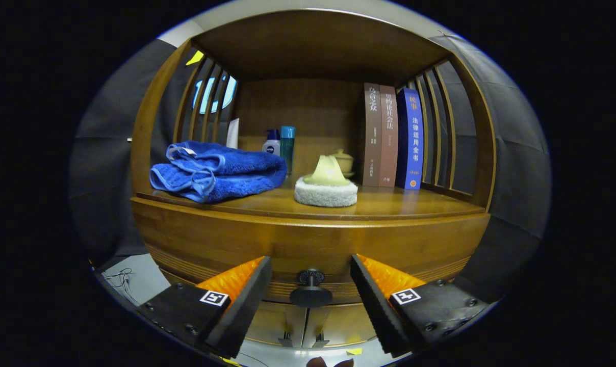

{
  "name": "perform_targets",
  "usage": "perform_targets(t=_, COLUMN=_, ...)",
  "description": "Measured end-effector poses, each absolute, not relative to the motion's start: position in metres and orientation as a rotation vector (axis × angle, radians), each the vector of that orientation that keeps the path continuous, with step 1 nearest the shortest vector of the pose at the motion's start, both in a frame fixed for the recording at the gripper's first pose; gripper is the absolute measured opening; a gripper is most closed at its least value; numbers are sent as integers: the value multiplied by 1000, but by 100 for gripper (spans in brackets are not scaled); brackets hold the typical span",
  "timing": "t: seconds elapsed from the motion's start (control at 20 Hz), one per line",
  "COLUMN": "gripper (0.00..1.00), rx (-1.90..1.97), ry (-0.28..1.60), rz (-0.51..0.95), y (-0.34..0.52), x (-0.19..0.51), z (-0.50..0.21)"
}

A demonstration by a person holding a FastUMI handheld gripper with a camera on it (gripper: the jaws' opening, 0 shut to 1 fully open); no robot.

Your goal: Pull open the drawer, take out the items inside it, and place them on the countertop above the cabinet.

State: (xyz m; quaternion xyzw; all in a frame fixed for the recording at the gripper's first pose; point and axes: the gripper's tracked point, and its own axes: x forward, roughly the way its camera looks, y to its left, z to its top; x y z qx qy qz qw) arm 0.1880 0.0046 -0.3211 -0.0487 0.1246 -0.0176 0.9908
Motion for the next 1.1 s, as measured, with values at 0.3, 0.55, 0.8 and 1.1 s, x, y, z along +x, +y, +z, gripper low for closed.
perform_targets(t=0.3, gripper=98, rx=-78, ry=144, rz=-1, y=14, x=149, z=-212)
perform_targets(t=0.55, gripper=98, rx=-25, ry=129, rz=26, y=21, x=113, z=-140)
perform_targets(t=0.8, gripper=98, rx=5, ry=117, rz=20, y=13, x=78, z=-85)
perform_targets(t=1.1, gripper=98, rx=32, ry=87, rz=1, y=9, x=38, z=-47)
